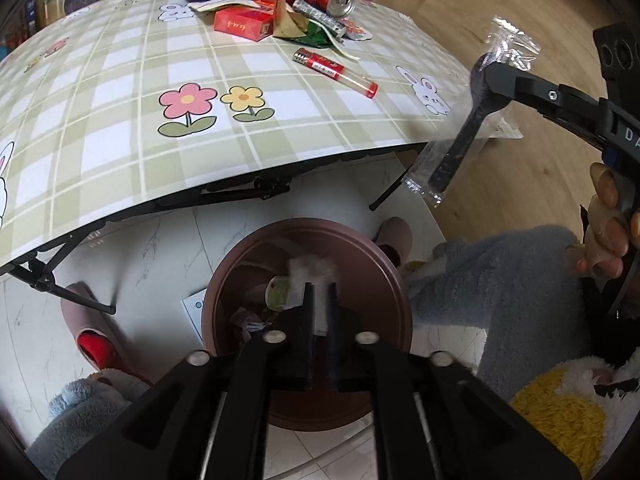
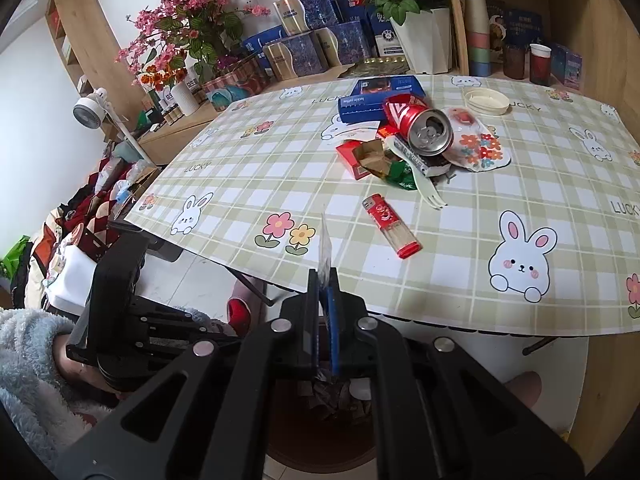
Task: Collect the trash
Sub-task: 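Drop the clear wrapper into the bin with the left gripper while the right drops its blue strip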
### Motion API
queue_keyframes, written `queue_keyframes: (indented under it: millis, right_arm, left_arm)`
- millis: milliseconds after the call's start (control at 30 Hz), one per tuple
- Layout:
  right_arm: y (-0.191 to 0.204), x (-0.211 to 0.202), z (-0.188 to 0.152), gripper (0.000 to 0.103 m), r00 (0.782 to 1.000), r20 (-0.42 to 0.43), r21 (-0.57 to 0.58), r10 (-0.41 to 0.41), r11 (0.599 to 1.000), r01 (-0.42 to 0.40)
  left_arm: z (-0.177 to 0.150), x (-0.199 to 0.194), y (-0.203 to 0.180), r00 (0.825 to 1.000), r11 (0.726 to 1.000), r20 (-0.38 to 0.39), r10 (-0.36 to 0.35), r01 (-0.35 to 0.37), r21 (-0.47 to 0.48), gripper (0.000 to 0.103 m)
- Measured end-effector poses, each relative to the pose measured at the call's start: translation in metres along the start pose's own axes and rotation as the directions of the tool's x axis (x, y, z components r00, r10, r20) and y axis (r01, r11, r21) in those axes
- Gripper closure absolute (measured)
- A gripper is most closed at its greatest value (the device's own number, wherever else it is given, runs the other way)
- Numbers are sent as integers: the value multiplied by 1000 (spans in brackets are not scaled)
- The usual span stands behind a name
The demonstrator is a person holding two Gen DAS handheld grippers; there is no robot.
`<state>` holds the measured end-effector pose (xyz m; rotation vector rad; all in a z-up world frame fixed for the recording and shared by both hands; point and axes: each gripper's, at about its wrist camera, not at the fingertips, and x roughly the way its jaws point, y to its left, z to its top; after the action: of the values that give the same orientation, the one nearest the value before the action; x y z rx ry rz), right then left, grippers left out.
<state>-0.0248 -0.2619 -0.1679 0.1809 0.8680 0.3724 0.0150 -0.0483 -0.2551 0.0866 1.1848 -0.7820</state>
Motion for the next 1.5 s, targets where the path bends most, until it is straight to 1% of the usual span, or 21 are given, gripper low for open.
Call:
queue_keyframes:
  millis: [33,67,133,200,233,300,433,467,500,600,667,733,833,933,1067,1167,1200,1333,1400,1467,1500]
  right_arm:
    - [1,1,0,95,1000,-3,-1,1,1000,-1]
    - [1,2,0,95,1000,-7,0,2,1000,-2]
    - [1,5,-1,95,1000,-19,5,6,1000,-6]
    - [1,8,-3,95,999,-31,12,12,1000,-12]
    - [1,10,-3,95,999,-40,15,16,1000,-15]
    - [2,13,-4,95,998,-54,17,24,1000,-24]
    - [5,23,-7,95,995,-94,21,42,999,-40]
    - [6,26,-8,95,993,-108,26,48,999,-45]
    - [6,29,-9,95,991,-121,31,54,998,-50]
    - [6,38,-12,95,986,-152,50,71,997,-64]
    - [7,44,-15,95,981,-175,67,85,995,-74]
    - [8,49,-17,95,976,-194,79,97,993,-83]
    - [10,56,-19,95,969,-221,89,109,992,-91]
    - [12,62,-20,95,961,-243,99,129,989,-108]
    - [15,69,-22,95,950,-271,112,156,985,-130]
    - [16,71,-23,86,946,-282,111,160,985,-134]
    - [16,70,-22,80,948,-277,112,159,985,-133]
    - [11,68,-19,78,953,-260,121,157,984,-129]
    - [8,66,-16,75,957,-250,127,148,985,-119]
    - [4,63,-14,69,963,-233,130,133,986,-105]
    - [2,61,-12,62,967,-224,128,123,987,-96]
  left_arm:
    - [0,-3,0,1000,1000,11,6,-6,5,71]
    - [1,-9,1,999,1000,38,19,-19,7,58]
    - [5,-19,2,996,1000,79,31,-31,-2,52]
    - [9,-31,8,991,998,124,54,-51,-30,44]
    - [11,-37,11,987,997,147,67,-61,-43,42]
    - [15,-54,18,972,992,206,111,-96,-80,30]
    - [21,-83,26,931,976,306,199,-161,-144,15]
    - [22,-91,29,915,969,331,230,-185,-162,13]
    - [23,-98,31,899,963,356,253,-202,-176,12]
    - [24,-111,36,864,946,396,312,-243,-215,9]
    - [23,-121,41,843,935,417,340,-259,-241,8]
    - [22,-126,47,829,925,424,364,-270,-266,7]
    - [20,-128,55,823,912,414,390,-285,-293,7]
    - [21,-123,59,825,901,386,414,-309,-305,7]
    - [18,-123,62,824,900,385,415,-310,-307,7]
    - [18,-122,61,823,900,385,416,-313,-304,7]
    - [18,-122,61,823,899,385,417,-313,-305,7]
    - [18,-120,63,828,898,375,417,-313,-308,7]
    - [18,-119,64,829,898,373,416,-311,-310,7]
    - [17,-119,64,829,898,372,417,-313,-309,7]
    - [17,-119,64,829,898,372,417,-313,-309,7]
